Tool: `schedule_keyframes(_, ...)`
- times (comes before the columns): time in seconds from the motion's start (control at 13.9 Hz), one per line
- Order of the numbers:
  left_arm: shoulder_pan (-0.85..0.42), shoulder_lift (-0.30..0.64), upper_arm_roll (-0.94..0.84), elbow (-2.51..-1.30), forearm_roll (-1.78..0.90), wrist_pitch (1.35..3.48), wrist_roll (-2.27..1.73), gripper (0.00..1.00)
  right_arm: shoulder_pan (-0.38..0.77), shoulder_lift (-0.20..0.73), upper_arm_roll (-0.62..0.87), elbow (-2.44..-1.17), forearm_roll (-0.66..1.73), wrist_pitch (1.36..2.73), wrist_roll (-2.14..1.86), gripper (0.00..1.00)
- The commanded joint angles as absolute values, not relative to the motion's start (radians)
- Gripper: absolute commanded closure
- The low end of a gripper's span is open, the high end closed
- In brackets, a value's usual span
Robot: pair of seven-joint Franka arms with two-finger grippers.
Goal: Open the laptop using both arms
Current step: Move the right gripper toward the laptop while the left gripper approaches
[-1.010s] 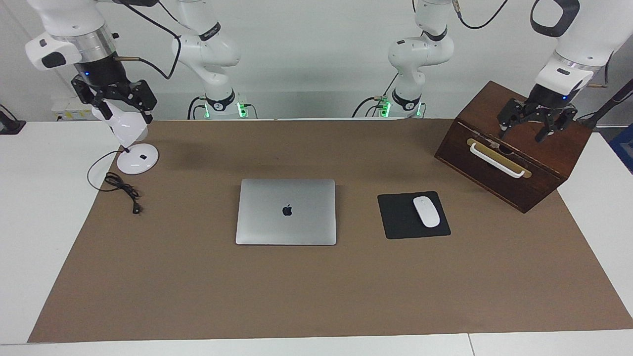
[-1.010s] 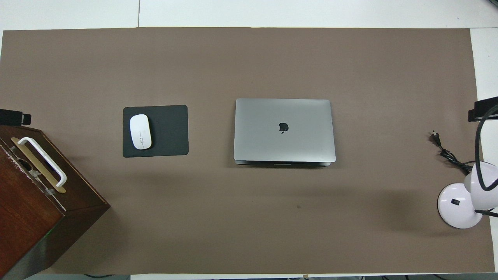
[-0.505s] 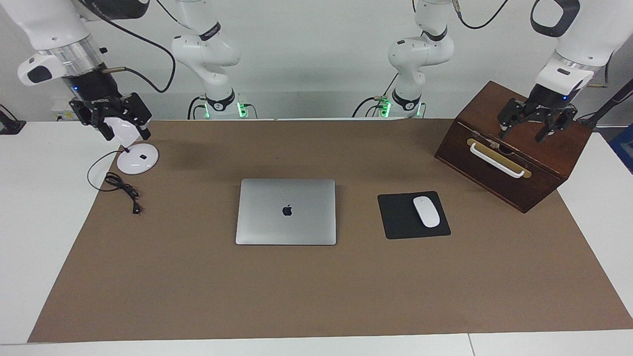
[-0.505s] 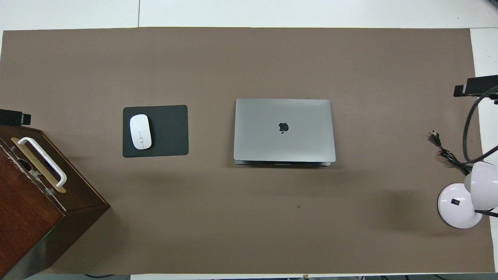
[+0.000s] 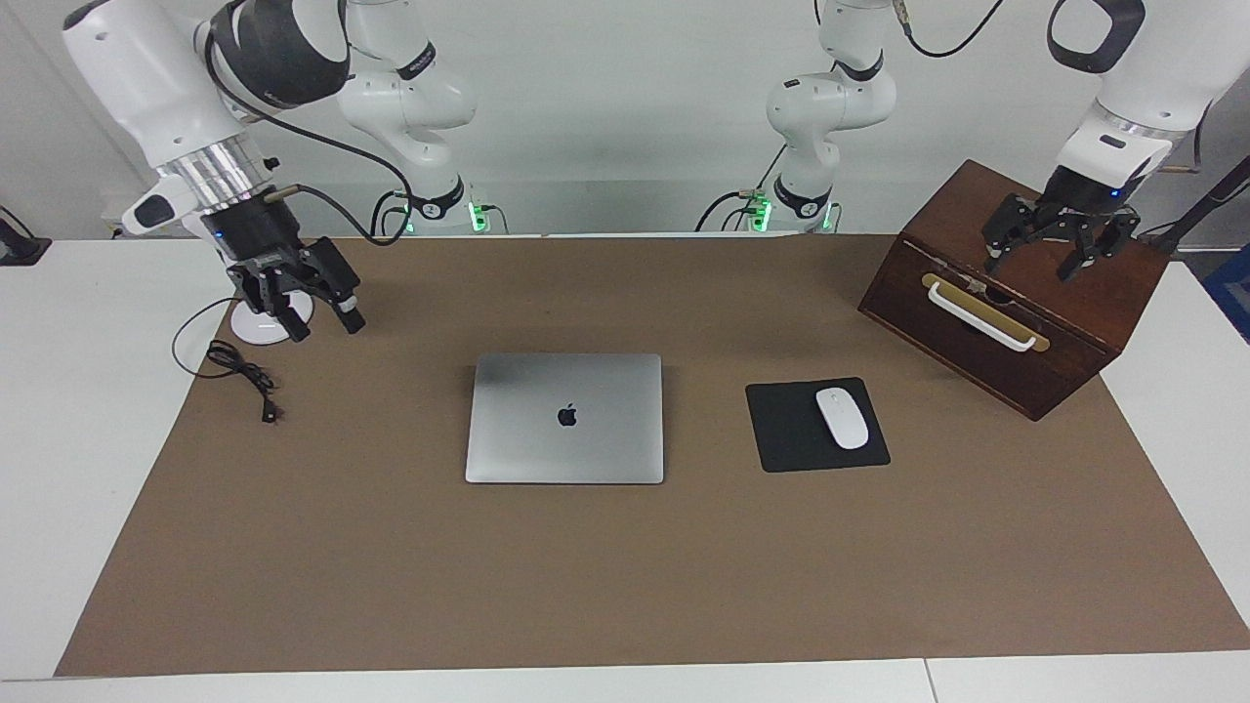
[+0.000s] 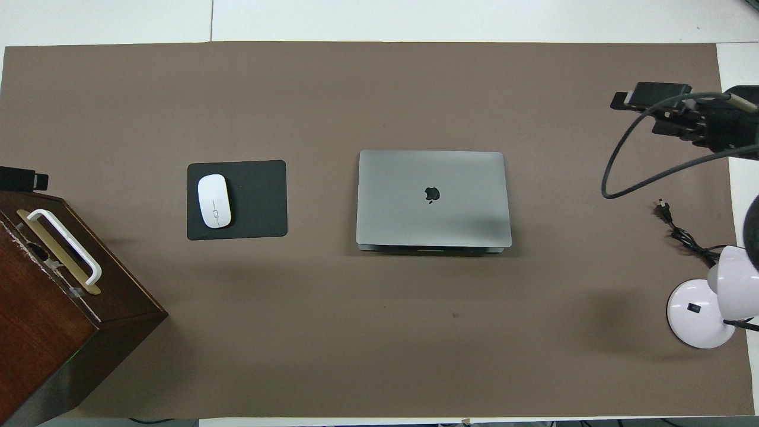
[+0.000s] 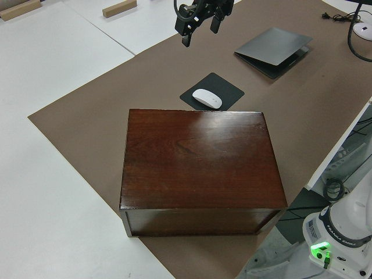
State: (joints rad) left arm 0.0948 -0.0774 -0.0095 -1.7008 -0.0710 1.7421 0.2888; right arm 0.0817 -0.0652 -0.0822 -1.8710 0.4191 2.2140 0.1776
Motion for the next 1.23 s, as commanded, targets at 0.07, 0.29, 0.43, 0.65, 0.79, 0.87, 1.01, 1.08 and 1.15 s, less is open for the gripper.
schedule_keyframes(0.07,0.078,-0.068,-0.021,-1.68,-0.044,1.738,0.282,0.0,0.211,-0.097,-0.155,-1.957,0.546,2.331,0.32,0.0)
schedule_keyframes(0.29,0.077,-0.069,-0.025,-1.683,-0.057,1.736,0.143,0.0,0.273,-0.103,-0.175,-1.977,0.571,2.376,0.44,0.0)
schedule_keyframes(0.43,0.077,-0.074,-0.025,-1.692,-0.058,1.74,0.132,0.46,0.31,-0.126,-0.175,-2.032,0.603,2.446,0.507,0.0)
schedule_keyframes(0.65,0.077,-0.074,-0.025,-1.692,-0.058,1.755,0.092,1.0,0.334,-0.182,-0.172,-2.147,0.606,2.536,0.563,0.0)
schedule_keyframes(0.79,0.077,-0.071,-0.023,-1.69,-0.057,1.752,0.083,1.0,0.334,-0.216,-0.161,-2.212,0.636,2.58,0.563,0.0)
schedule_keyframes(0.87,0.077,-0.072,-0.025,-1.692,-0.057,1.761,0.083,1.0,0.334,-0.233,-0.153,-2.242,0.655,2.597,0.563,0.0)
schedule_keyframes(1.01,0.063,-0.071,-0.026,-1.693,-0.057,1.773,0.097,1.0,0.334,-0.267,-0.14,-2.296,0.693,2.623,0.566,0.0)
schedule_keyframes(1.08,0.046,-0.071,-0.025,-1.701,-0.057,1.802,0.097,1.0,0.336,-0.284,-0.138,-2.324,0.713,2.635,0.566,0.0)
schedule_keyframes(1.15,0.037,-0.075,-0.025,-1.716,-0.057,1.833,0.097,1.0,0.336,-0.297,-0.138,-2.344,0.728,2.637,0.566,0.0)
